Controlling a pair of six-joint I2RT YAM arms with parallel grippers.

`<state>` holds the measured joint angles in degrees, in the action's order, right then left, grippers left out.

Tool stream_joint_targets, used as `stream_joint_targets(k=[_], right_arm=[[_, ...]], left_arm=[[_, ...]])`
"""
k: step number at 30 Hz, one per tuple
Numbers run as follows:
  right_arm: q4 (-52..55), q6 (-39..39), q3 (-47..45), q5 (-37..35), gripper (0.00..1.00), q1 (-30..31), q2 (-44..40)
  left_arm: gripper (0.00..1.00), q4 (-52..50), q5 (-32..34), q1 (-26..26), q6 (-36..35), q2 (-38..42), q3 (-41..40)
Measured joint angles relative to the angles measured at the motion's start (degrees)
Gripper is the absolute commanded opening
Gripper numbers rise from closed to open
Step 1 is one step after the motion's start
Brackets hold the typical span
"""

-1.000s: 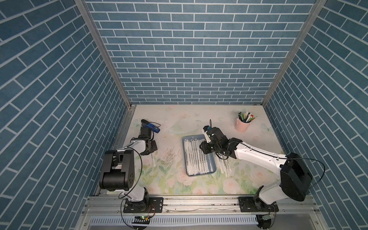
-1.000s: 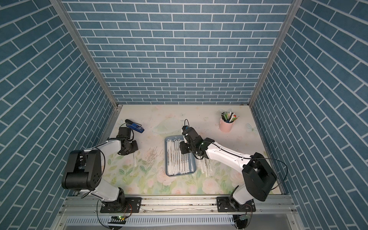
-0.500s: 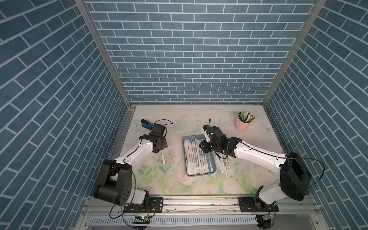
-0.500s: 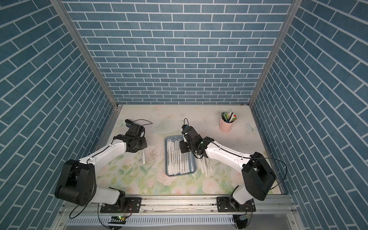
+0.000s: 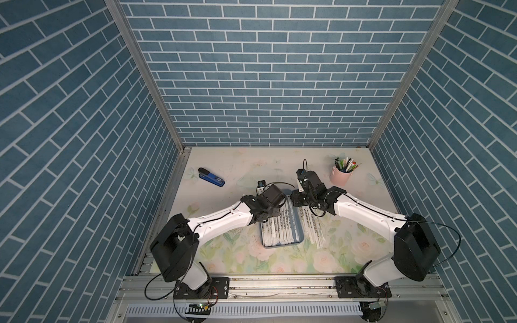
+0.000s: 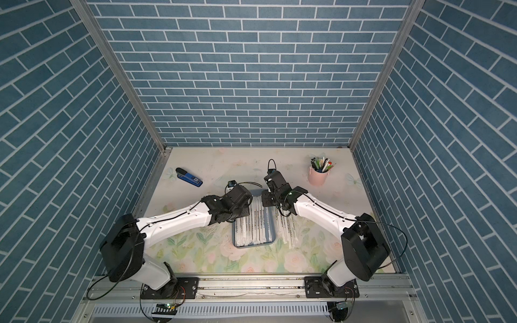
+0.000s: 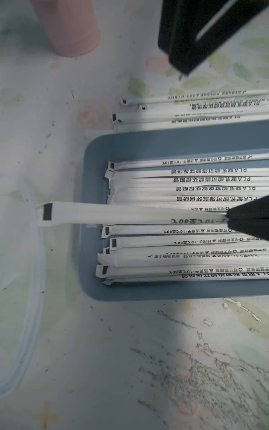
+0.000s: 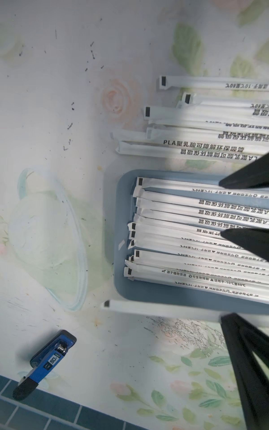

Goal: Put the straws into the storage box
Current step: Place the straw in the storage box.

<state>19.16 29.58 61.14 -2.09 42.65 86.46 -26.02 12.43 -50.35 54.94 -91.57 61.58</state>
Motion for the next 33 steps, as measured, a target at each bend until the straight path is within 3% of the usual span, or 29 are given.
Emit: stream_joint_targets(k=[21,25,33], right_arm=[[0.8,0.0,-0.2,-0.3,0.30,-0.6,-1.2],[0.8,0.0,-0.4,-0.2,0.30,-0.6,-1.2],[0.9,0.0,-0.8,-0.2,0.30,-0.6,-1.2]], left_arm=[[0.01,0.6,3.6,-0.3,-2.1,-12.3,2.4],[0.07,0.6,3.6,-0.3,-2.1,-12.9,2.4],[0.30,-0.1,3.7,-0.3,-2.7,-12.9,2.6]])
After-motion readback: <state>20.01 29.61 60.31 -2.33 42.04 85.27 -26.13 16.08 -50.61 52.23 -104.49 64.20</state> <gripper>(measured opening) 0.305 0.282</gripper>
